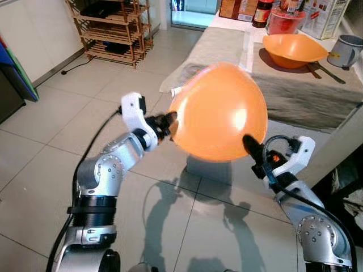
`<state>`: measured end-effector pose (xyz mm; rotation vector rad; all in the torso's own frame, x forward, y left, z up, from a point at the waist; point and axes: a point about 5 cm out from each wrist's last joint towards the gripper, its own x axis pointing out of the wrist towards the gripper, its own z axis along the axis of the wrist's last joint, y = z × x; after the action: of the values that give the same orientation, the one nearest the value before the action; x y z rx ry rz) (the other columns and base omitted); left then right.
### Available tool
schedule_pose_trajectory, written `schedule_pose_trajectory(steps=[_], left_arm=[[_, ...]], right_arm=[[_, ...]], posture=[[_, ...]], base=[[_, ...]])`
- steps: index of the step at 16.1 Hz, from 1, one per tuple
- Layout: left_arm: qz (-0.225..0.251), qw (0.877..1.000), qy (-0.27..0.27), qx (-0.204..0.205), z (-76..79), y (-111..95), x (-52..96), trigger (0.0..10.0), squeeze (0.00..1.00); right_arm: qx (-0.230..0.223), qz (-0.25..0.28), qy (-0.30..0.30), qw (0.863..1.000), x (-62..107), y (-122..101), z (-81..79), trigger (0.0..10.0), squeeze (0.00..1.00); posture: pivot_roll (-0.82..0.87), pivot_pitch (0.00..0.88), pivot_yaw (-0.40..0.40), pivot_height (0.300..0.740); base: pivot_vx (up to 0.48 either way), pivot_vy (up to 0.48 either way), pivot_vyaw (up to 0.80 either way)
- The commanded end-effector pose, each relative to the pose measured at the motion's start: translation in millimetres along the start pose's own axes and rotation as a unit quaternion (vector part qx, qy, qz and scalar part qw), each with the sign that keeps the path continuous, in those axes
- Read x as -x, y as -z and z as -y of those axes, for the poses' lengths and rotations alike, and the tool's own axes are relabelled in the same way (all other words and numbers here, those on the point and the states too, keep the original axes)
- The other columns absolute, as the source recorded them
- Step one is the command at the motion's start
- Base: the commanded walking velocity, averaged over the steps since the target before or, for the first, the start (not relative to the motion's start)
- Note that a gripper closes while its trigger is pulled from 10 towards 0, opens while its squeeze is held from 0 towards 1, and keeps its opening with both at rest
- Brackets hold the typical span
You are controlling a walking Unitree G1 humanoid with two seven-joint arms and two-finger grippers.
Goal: Setting the table
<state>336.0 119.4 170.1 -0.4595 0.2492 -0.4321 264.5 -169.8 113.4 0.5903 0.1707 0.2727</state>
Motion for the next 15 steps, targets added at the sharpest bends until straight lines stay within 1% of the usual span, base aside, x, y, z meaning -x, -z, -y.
schedule_pose_trajectory(steps=[1, 3, 5, 8, 10, 11, 12, 13, 14, 15], left_arm=[[0.004, 1.0, 0.002, -0.019, -0.5, -2.8, -1.8, 10.0, 1.0], [0.003, 0.999, -0.007, -0.033, -7.6, -2.1, -1.1, 10.0, 1.0], [0.004, 0.998, -0.011, -0.059, -13.1, -1.0, 0.1, 10.0, 1.0], [-0.001, 0.998, -0.017, -0.061, -17.8, 4.1, 1.9, 10.0, 1.0], [-0.003, 0.997, -0.021, -0.081, -23.1, 6.7, 5.3, 10.0, 1.0], [-0.005, 0.996, -0.028, -0.089, -27.4, 8.1, 7.4, 10.0, 0.0], [-0.008, 0.994, -0.036, -0.103, -32.7, 9.7, 10.4, 10.0, 0.0], [-0.006, 0.99, -0.048, -0.135, -36.6, 13.0, 13.8, 10.0, 0.0], [-0.003, 0.988, -0.052, -0.146, -37.1, 13.6, 14.1, 10.0, 0.0], [0.003, 0.984, -0.059, -0.168, -37.9, 15.3, 14.6, 10.0, 0.0]], right_arm=[[0.0, -0.006, -0.003, 1.0, 1.2, 2.1, -0.3, 0.0, 0.0], [0.001, -0.005, -0.003, 1.0, 1.1, 2.2, -0.3, 0.0, 0.0], [0.004, -0.004, -0.002, 1.0, 1.1, 1.6, -0.3, 0.0, 0.0], [0.012, -0.001, 0.0, 1.0, 1.0, 0.7, -0.3, 0.0, 0.0], [0.019, 0.0, 0.003, 1.0, 1.9, 0.4, 0.7, 0.0, 0.0], [0.032, 0.002, 0.007, 0.999, 2.4, -0.4, 1.3, 0.0, 0.0], [0.058, 0.007, 0.014, 0.998, 3.2, -2.3, 2.4, 0.0, 0.0], [0.116, 0.013, 0.029, 0.993, 4.0, -4.4, 4.0, 0.0, 0.0], [0.135, 0.016, 0.035, 0.99, 4.3, -4.7, 5.0, 0.0, 0.0], [0.147, 0.021, 0.045, 0.988, 4.5, -5.0, 7.2, 0.0, 0.0]], posture=[[-0.06, 0.049, 0.022, 0.74], [-0.06, 0.046, 0.022, 0.74], [-0.06, 0.044, 0.022, 0.74], [-0.06, 0.047, 0.021, 0.74], [-0.06, 0.05, 0.02, 0.74], [-0.06, 0.052, 0.02, 0.74], [-0.05, 0.054, 0.02, 0.74], [-0.05, 0.053, 0.02, 0.74], [-0.05, 0.053, 0.02, 0.74], [-0.05, 0.051, 0.02, 0.74]], base=[[0.0, 0.0, 0.0], [0.0, 0.0, 0.0], [0.0, 0.0, 0.0], [0.0, 0.0, 0.0], [0.0, 0.0, 0.0], [0.0, 0.0, 0.0], [0.0, 0.0, 0.0], [0.0, 0.0, 0.0], [0.0, 0.0, 0.0], [0.0, 0.0, 0.0]])
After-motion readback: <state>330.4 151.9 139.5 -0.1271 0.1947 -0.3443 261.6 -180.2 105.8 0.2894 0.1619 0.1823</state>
